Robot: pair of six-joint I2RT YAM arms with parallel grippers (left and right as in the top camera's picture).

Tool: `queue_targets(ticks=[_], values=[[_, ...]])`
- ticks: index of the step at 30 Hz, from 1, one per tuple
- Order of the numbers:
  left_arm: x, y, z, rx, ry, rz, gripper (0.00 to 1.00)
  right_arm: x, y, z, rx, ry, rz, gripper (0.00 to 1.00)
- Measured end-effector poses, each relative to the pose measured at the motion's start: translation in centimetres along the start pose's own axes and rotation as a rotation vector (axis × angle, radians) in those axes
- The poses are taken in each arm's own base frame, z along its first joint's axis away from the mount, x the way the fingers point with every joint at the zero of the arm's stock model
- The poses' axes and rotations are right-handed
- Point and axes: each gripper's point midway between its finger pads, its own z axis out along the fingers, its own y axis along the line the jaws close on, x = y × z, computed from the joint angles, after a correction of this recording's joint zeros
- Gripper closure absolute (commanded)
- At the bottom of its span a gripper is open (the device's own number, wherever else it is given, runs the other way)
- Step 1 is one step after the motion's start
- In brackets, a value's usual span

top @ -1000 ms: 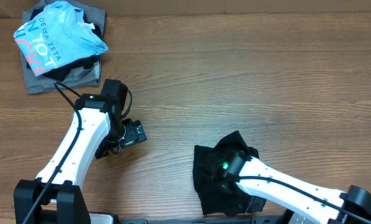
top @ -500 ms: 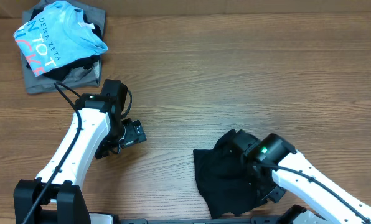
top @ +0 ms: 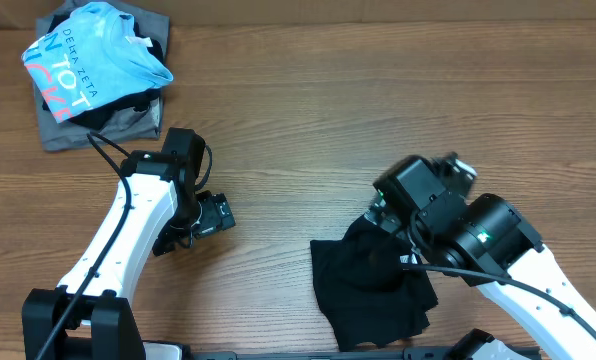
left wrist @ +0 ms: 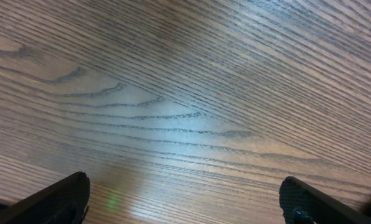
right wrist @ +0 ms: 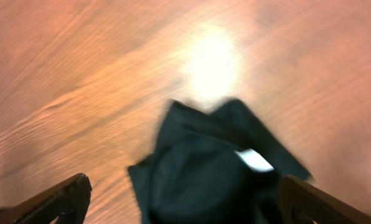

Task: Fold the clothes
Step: 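Release the bundle and lift the right gripper upward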

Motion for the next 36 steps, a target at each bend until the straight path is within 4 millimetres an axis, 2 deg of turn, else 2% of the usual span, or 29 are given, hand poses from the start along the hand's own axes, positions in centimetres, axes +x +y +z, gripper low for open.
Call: queue_targets(ticks=[2, 4, 7, 9, 12, 16, 19, 21, 27, 31, 36], values=[[0.0, 0.0, 0.0, 0.0, 0.0, 0.0, 0.0, -0.4, 1.3, 0.5, -0.029, -0.012, -0.072, 0.11], [0.0, 0.0, 0.0, 0.0, 0.0, 0.0, 0.0, -0.3, 1.7, 1.4, -0.013, -0.003, -0.117, 0.12], [0.0, 0.0, 0.0, 0.0, 0.001, 0.0, 0.0, -0.3, 2.2, 4.0, 0.057, 0.031, -0.177, 0.15], [0.0, 0.0, 0.0, 0.0, 0.002, 0.0, 0.0, -0.4, 2.4, 6.2, 0.11, 0.06, -0.204, 0.21], [0.1, 0.0, 0.0, -0.001, 0.003, 0.0, 0.0, -0.4, 1.7, 9.8, 0.204, 0.115, -0.232, 0.35], [0.1, 0.1, 0.0, -0.003, 0.005, 0.0, 0.0, -0.7, 0.5, 12.9, 0.265, 0.197, -0.265, 0.44], [0.1, 0.1, 0.0, -0.002, 0.005, 0.0, 0.0, -0.7, -0.1, 13.8, 0.27, 0.247, -0.284, 0.61], [0.1, 0.1, 0.0, -0.002, 0.005, 0.0, 0.0, -0.7, -0.5, 14.2, 0.269, 0.274, -0.274, 0.64], [0.1, 0.1, 0.0, -0.002, 0.004, 0.0, 0.0, 0.3, 0.4, 14.3, 0.197, 0.345, -0.301, 0.63], [0.1, 0.1, 0.0, -0.002, 0.004, 0.0, 0.0, 1.7, 1.3, 14.1, 0.125, 0.419, -0.338, 0.58], [0.1, 0.1, 0.0, -0.002, 0.004, 0.0, 0.0, 2.8, 1.3, 13.5, 0.098, 0.484, -0.367, 0.55]])
